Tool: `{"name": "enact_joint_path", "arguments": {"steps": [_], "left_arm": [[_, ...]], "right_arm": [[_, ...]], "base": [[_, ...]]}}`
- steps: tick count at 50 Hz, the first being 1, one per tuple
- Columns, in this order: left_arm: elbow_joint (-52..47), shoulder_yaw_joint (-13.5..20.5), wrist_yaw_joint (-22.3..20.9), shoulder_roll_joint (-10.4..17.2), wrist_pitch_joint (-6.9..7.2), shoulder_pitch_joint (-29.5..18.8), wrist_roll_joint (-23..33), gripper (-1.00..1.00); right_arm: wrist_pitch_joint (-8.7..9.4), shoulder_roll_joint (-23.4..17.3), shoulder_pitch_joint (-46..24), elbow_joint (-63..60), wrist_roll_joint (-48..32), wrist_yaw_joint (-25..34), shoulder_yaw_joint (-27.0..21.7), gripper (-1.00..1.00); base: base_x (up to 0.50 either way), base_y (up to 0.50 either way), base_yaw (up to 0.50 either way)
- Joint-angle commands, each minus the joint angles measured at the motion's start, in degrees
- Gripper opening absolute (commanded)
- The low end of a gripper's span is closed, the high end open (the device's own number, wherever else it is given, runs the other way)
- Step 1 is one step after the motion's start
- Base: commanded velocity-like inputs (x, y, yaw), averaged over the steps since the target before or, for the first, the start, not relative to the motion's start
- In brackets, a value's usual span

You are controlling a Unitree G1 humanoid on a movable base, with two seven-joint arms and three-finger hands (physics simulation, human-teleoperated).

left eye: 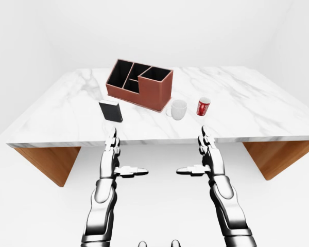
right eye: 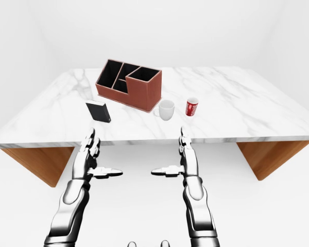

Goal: Pick up the red mug and place it to the right of the caddy.

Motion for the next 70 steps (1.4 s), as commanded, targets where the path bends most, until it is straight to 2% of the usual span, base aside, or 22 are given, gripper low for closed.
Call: {"name": "enact_joint_path", "arguments": {"steps": [1,4,8,9,12,22,23,30,31,48,70], "left_arm": [[-8.35,1.71,-2.03,0.69,3.98,2.49,-1.51,1.0],[-15.53,1.0,-2.76,0.52,4.09,4.85,-1.39,1.0],[-18.91,1.3,-3.3,0.36,4.09,5.73,-1.52,1.0],[-20.14,1.37,-3.6,0.34,4.09,6.12,-1.79,1.0],[-23.39,1.28,-3.8,0.2,4.09,7.09,-1.66,1.0],[-34.12,0.7,-4.4,-0.14,4.09,10.39,-0.25,1.0],[-39.14,-0.71,-4.56,-0.26,4.09,12.22,0.26,1.0],[-43.73,-1.3,-4.92,-0.34,4.09,13.71,0.22,1.0],[-48.27,-1.13,-5.13,-0.34,4.09,14.75,-0.39,1.0],[-49.17,-0.94,-5.46,-0.56,4.09,15.0,-0.35,1.0],[-50.71,-0.75,-5.6,-0.68,4.09,15.21,-0.45,1.0]], "right_arm": [[1.59,-0.6,2.72,-5.65,-0.97,2.16,-0.56,0.98],[1.4,-0.61,3.62,-8.4,-3.84,0.97,-0.06,0.98],[2.83,-0.25,5.07,-11.62,-4.35,1.23,0.35,0.98],[3.98,-0.13,6.06,-13.91,-4.19,1.75,0.74,0.98],[5.03,-0.16,7.03,-17.14,-4.31,2.16,0.82,0.98],[5.03,-0.05,11.31,-28.07,-5.88,2.85,1.39,0.98],[5.03,0.01,12.89,-31.58,-6.4,2.96,1.87,0.98],[5.03,0.13,14.55,-36.38,-7.25,2.87,2.39,0.98],[5.03,0.47,16.96,-43.28,-6.05,3.48,2.59,0.98],[5.03,0.23,17.26,-44.06,-4.33,4.21,2.27,0.98],[5.03,0.25,17.66,-44.74,-3.12,4.84,2.05,0.98]], "base": [[0.0,0.0,0.0],[0.0,0.0,0.0],[0.0,0.0,0.0],[0.0,0.0,0.0],[0.0,0.0,0.0],[0.0,0.0,0.0],[0.0,0.0,0.0],[0.0,0.0,0.0],[0.0,0.0,0.0],[0.01,0.0,0.0],[0.49,0.0,0.0]]}}
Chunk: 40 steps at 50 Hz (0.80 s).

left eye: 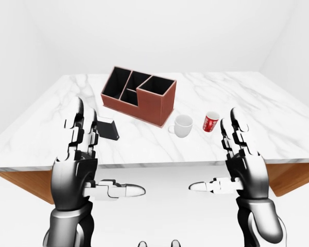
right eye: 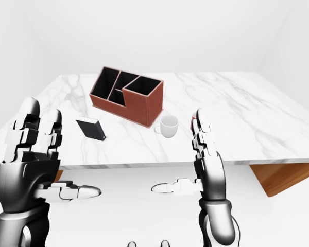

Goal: Pick up the red mug and place it to the right of the caddy.

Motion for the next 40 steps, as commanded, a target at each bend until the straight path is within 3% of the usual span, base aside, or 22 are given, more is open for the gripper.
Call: {"name": "enact_joint_path", "arguments": {"steps": [1,40], "left_arm": [[-0.82,0.0,-0.1,-0.02,0.0,0.17,0.05,1.0],[-0.8,-0.93,-0.18,0.22,0.0,0.47,0.61,1.0]], "right_arm": [[0.0,-0.01,0.17,-0.45,0.44,0.25,-0.14,0.98],[0.0,0.03,0.26,-0.8,0.69,0.57,-0.29,0.98]], "base": [[0.5,0.0,0.0],[0.5,0.0,0.0]]}}
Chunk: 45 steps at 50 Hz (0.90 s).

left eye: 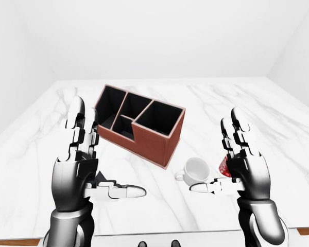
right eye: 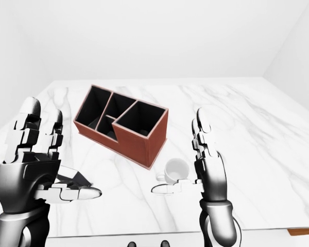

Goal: Pick up the red mug and place it to the right of the caddy.

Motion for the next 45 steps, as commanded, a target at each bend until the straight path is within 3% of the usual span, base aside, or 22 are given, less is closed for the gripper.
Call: {"name": "enact_joint_path", "arguments": {"steps": [1,30,40,45], "left_arm": [[-0.58,-0.37,0.0,0.17,0.0,0.15,0.11,1.0],[-1.67,0.16,-0.29,-0.04,0.0,0.43,-0.16,1.0],[-0.72,0.89,-0.53,-0.1,0.0,-0.03,-0.46,1.0],[-0.69,0.59,-0.46,-0.17,0.0,0.1,-0.22,1.0]], "right_arm": [[0.0,0.01,-0.04,-0.11,0.22,0.05,-0.14,0.98],[0.0,-0.06,0.42,-0.61,0.17,-0.08,0.35,0.98],[0.0,-0.06,0.89,-1.21,1.73,0.44,0.34,0.98],[0.0,0.0,0.75,-1.19,1.82,0.2,0.21,0.98]], "base": [[0.5,0.0,0.0],[0.5,0.0,0.0],[0.0,0.0,0.0],[0.0,-0.44,0.0]]}}
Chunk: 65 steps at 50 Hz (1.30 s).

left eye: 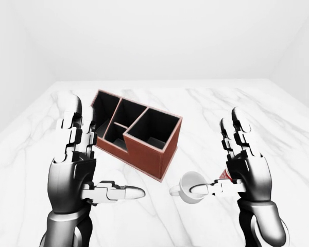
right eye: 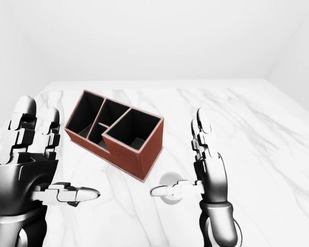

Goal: Pick up the red mug and place it to the right of the caddy.

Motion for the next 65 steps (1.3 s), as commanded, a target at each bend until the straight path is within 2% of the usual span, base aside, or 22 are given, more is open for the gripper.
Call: {"name": "enact_joint_path", "arguments": {"steps": [1,16,22,24,25,31,33,37,42,48,55,59,65], "left_arm": [[0.3,-0.31,-0.09,-0.31,0.0,-0.04,0.12,1.0],[0.57,-0.08,-0.13,-0.25,0.0,-0.22,0.08,1.0],[0.55,0.27,-0.28,-0.25,0.0,-0.47,-0.04,1.0],[0.86,0.38,-0.32,-0.29,0.0,-0.52,-0.02,1.0],[1.09,0.14,-0.27,-0.34,0.0,-0.38,0.17,1.0],[1.35,-0.27,-0.06,-0.24,0.0,-0.5,0.44,1.0],[1.75,0.47,-0.14,-0.25,0.0,-0.86,0.1,1.0],[0.99,0.39,-0.11,-0.35,0.0,-0.69,0.22,1.0],[0.95,0.69,-0.37,-0.41,0.0,-0.48,-0.01,1.0],[0.91,0.97,-0.38,-0.44,0.0,-0.87,-0.09,1.0],[1.29,1.0,-0.34,-0.5,0.0,-0.91,-0.07,1.0],[0.6,1.54,-0.49,-0.53,0.0,-0.99,-0.38,1.0],[-0.11,1.54,-0.55,-0.64,0.0,-0.85,-0.39,1.0]], "right_arm": [[0.0,-0.35,0.25,-0.39,0.35,-0.11,-0.17,0.98],[0.0,-0.2,0.34,-0.52,0.56,-0.2,-0.43,0.98],[0.0,-0.23,4.18,-4.48,2.82,1.75,-2.27,0.98],[0.0,0.11,4.63,-5.94,3.59,2.62,-3.62,0.98],[0.0,0.53,5.09,-7.85,6.06,3.96,-6.29,0.98],[0.0,1.93,4.04,-6.92,4.88,10.58,-13.13,0.98],[0.0,1.86,2.23,-11.34,6.96,14.59,-19.36,0.98],[0.0,2.95,-0.12,-13.04,8.35,19.59,-26.0,0.98],[0.0,2.09,-2.42,-13.06,4.8,23.74,-28.66,0.98],[0.0,-0.6,-4.87,-13.05,5.11,26.55,-32.38,0.98],[0.0,-1.39,-6.23,-13.06,1.97,30.86,-34.74,0.98],[0.0,-2.76,-7.39,-13.05,3.32,32.16,-37.3,0.98],[0.0,-3.25,-7.89,-13.06,1.15,33.66,-37.62,0.98]], "base": [[0.0,0.0,0.0],[0.0,0.0,0.0],[0.0,0.0,0.0],[0.0,0.0,0.0],[0.0,0.0,0.0],[0.0,0.0,0.0],[0.0,0.0,0.0],[0.0,0.0,0.0],[0.0,0.0,0.0],[0.0,0.0,0.0],[0.0,0.0,0.0],[0.0,0.0,0.0],[0.0,0.0,0.0]]}}
